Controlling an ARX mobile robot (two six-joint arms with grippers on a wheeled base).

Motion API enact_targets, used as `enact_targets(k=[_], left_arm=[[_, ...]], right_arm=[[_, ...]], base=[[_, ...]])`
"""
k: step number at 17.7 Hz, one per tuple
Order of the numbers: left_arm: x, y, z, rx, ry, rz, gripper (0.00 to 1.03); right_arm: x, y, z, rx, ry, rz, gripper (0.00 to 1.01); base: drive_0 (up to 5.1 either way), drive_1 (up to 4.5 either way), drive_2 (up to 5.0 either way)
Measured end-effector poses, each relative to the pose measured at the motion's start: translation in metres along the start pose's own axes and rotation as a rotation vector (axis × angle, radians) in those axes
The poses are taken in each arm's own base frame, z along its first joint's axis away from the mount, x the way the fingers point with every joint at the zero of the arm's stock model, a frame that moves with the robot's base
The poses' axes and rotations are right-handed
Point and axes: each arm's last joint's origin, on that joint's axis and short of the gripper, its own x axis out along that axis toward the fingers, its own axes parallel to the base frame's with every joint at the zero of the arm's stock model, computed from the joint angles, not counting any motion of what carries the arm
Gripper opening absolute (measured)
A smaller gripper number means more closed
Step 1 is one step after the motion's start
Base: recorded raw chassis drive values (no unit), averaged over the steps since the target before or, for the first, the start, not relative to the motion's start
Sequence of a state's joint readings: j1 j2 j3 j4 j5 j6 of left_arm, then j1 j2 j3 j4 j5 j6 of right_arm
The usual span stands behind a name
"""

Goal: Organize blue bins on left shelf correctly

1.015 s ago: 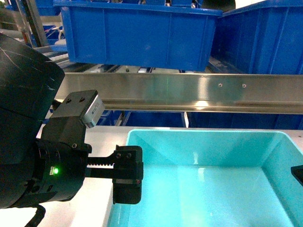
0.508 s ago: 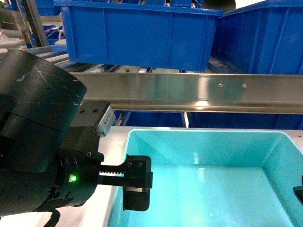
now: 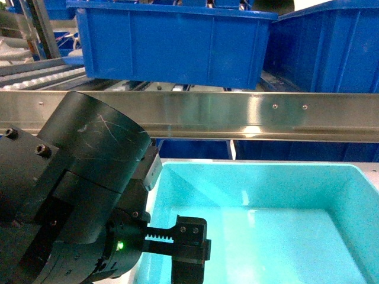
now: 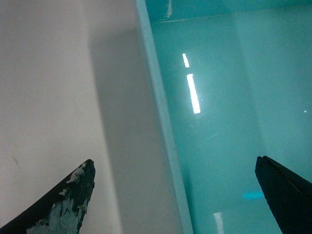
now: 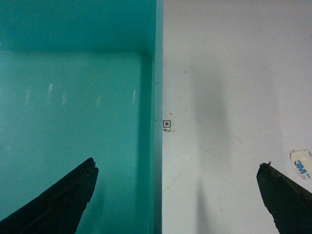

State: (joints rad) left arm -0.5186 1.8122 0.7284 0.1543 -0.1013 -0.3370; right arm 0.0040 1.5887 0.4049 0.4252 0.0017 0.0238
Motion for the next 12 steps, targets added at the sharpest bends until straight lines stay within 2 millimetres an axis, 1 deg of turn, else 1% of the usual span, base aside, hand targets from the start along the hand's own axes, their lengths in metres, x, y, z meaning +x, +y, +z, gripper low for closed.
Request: enact_targets(k=[3,8,12], left_arm=[[0.003,0.0,0.003,-0.01,-0.008,0.017,0.98],[0.004,0.002,0.003,-0.026,-0.008,0.023,0.98],[0.004,0.002,0.003,-0.025,0.0,0.025,0.98]], right_arm=[[0.005,0.001,-0.005,-0.013,0.017,0.001,0.98],[0.008,0.014,-0.009,-0.053,0.038,0.021,0.98],[0.017,0.014,-0.01,-0.054,0.026,-0.024,0.98]], base=[[0.0,0.0,0.0],[0.0,0.0,0.0],[0.0,0.0,0.0]])
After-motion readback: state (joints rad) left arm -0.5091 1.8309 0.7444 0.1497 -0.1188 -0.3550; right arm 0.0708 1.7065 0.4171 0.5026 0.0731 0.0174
